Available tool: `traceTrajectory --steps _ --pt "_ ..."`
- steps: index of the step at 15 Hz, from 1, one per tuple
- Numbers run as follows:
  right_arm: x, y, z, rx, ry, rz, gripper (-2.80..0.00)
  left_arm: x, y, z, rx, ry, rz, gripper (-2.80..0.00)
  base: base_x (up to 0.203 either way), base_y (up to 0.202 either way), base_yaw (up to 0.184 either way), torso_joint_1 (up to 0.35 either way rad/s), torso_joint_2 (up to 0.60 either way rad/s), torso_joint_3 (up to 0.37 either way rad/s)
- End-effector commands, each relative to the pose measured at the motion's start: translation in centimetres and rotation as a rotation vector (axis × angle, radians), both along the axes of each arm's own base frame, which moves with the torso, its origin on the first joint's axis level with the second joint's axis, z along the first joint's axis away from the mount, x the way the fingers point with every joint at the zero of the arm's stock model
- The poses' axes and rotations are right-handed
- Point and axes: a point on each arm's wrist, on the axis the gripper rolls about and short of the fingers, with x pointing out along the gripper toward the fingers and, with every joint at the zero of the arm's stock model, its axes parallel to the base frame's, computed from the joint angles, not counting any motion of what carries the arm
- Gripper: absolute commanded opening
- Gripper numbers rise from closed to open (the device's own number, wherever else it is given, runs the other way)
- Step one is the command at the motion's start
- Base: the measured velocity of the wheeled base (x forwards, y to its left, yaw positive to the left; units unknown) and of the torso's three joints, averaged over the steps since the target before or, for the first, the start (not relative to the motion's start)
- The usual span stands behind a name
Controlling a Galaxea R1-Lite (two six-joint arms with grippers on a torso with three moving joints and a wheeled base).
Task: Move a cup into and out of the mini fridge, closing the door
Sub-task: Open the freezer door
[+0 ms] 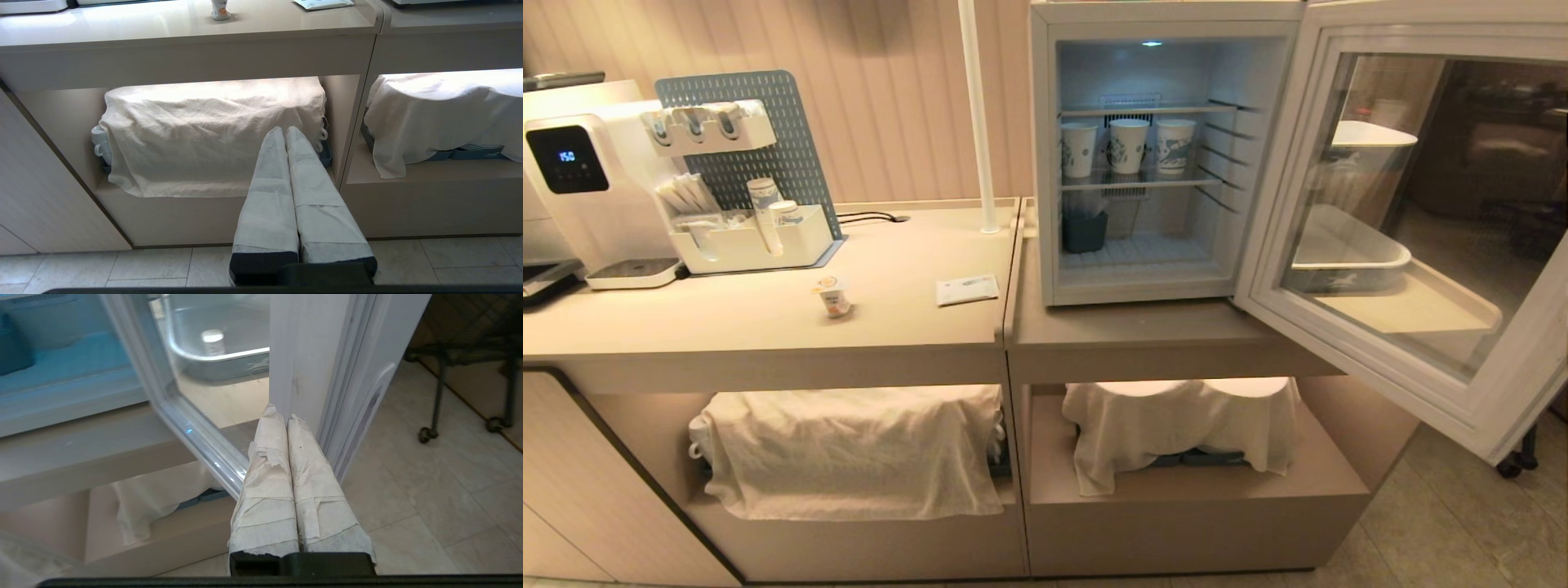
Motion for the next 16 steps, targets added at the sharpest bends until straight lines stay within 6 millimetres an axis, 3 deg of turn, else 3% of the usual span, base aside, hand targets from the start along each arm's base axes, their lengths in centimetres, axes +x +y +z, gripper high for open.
traceTrajectory --steps 1,7,11,16 --pt "0.8 -0.5 -0.4 0.001 0.018 -0.023 -2.8 0.0 0.0 0.0 0.0 0.0 0.0 -2.8 0.0 0.0 0.0 0.0 0.0 0.0" --pt "1.0 -0.5 -1.0 0.005 0.042 -0.028 -2.8 0.0 0.0 0.0 0.0 -0.001 0.0 -2.8 0.0 0.0 0.0 0.0 0.0 0.0" --pt "-1.4 0.5 -3.0 0.038 0.11 0.028 -2.8 0.0 0.0 0.0 0.0 -0.001 -0.001 -2.8 0.0 0.0 0.0 0.0 0.0 0.0" --pt "-5.0 2.7 -5.4 0.224 0.264 0.189 -2.8 0.0 0.0 0.0 0.0 0.001 0.001 -2.8 0.0 0.0 0.0 0.0 0.0 0.0"
